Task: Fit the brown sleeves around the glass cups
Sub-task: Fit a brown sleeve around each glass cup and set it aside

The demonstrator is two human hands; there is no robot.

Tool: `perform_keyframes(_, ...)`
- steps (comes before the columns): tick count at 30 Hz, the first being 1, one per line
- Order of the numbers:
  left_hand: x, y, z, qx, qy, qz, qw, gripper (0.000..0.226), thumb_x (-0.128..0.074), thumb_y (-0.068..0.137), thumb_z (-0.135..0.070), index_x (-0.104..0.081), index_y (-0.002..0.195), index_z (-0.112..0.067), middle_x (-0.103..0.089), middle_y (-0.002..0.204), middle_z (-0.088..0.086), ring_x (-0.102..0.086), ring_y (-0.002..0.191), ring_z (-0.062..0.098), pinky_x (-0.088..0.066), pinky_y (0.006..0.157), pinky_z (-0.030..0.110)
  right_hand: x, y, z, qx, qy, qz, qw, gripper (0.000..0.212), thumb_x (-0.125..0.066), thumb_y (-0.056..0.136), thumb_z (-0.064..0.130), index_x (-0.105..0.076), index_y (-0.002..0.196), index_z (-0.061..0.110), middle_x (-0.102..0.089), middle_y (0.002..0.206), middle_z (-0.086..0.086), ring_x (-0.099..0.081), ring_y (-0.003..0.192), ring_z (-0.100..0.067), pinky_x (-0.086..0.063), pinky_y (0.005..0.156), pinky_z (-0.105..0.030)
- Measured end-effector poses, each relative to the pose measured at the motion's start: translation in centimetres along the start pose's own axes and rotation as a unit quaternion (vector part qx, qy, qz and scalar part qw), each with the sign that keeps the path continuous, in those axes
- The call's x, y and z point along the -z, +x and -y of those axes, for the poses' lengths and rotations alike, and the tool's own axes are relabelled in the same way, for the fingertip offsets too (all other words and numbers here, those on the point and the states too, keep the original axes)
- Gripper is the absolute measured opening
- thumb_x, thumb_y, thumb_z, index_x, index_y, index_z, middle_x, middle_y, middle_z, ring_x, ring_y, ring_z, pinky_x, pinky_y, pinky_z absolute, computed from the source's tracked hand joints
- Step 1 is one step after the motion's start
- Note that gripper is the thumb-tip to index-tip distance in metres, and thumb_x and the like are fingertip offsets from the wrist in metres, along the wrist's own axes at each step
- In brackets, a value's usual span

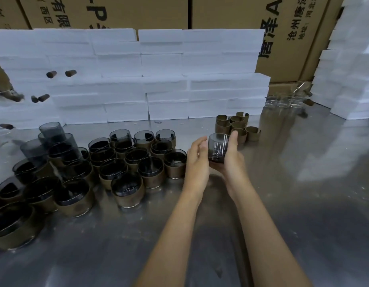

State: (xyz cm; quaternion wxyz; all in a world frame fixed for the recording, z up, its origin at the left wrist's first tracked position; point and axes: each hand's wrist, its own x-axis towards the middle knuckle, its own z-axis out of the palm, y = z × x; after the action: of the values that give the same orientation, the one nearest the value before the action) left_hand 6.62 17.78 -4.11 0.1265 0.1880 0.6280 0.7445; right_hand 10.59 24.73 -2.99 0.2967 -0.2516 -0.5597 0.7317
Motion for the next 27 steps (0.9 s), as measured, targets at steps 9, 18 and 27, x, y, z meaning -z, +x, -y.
perform_keyframes(9,0.5,0.0,-0.7,0.019,-0.039,-0.026,0.999,0.028,-0.058,0.103,-0.036,-0.072,0.109,-0.012,-0.075,0.096,-0.001,-0.066,0.079,-0.001,-0.047,0.067,0.013,0.1,0.7,-1.1,0.099,-0.080,-0.070,0.989,0.041,-0.039,0.111,0.034,-0.072,0.097,0.013,-0.076,0.095,-0.012,-0.075,0.091,-0.028,-0.064,0.074,-0.039)
perform_keyframes(18,0.6,0.1,-0.3,0.058,0.085,0.063,0.993,0.096,-0.050,0.065,-0.099,-0.064,0.130,-0.030,-0.063,0.136,-0.001,-0.051,0.136,0.018,-0.040,0.117,0.044,0.0,0.5,-1.4,-0.008,-0.032,0.047,0.998,0.082,-0.061,0.071,0.088,-0.072,0.113,0.018,-0.079,0.101,-0.003,-0.076,0.099,-0.018,-0.058,0.095,-0.044)
perform_keyframes(27,0.9,0.6,0.2,0.038,-0.043,0.027,0.998,0.039,-0.065,0.094,-0.054,-0.060,0.123,-0.029,-0.071,0.123,-0.002,-0.069,0.115,0.014,-0.054,0.104,0.042,-0.7,0.1,-1.1,0.003,-0.084,-0.005,0.996,0.059,-0.041,0.102,0.064,-0.080,0.091,0.022,-0.080,0.089,0.000,-0.077,0.087,-0.011,-0.062,0.074,-0.029)
